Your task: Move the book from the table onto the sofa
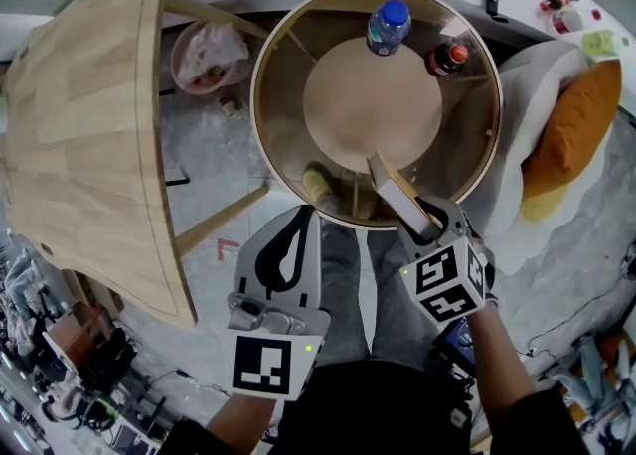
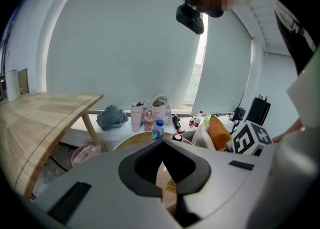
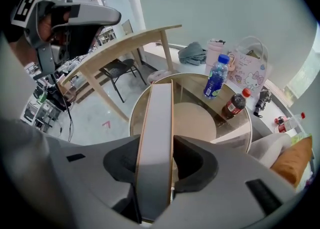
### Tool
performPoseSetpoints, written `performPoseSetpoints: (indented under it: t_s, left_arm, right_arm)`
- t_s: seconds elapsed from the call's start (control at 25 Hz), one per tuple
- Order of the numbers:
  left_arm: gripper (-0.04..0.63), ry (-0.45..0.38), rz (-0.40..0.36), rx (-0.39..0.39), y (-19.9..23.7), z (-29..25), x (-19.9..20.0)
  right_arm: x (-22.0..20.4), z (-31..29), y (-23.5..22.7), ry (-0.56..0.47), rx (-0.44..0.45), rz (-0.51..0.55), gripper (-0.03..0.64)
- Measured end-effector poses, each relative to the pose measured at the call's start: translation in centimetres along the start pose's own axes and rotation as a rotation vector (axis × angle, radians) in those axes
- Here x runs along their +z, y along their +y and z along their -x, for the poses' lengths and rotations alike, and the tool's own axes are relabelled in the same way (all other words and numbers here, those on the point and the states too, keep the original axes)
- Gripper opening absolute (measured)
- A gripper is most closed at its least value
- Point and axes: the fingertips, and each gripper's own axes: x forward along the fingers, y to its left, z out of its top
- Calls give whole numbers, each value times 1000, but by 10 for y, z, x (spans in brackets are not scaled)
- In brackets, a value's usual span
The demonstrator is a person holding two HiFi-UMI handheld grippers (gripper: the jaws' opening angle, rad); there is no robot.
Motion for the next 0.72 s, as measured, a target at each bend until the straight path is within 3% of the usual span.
performPoseSetpoints:
  t_s: [0.36,0.72]
  left_arm:
    - [10,-14,-20,0,-1,6,6]
    - [10,-83,-59,-15,-31,21,47]
  right_arm:
    - [-5,9,-14,30,-60,-78,152]
    - [3,56,-25,-41,-84,-84,152]
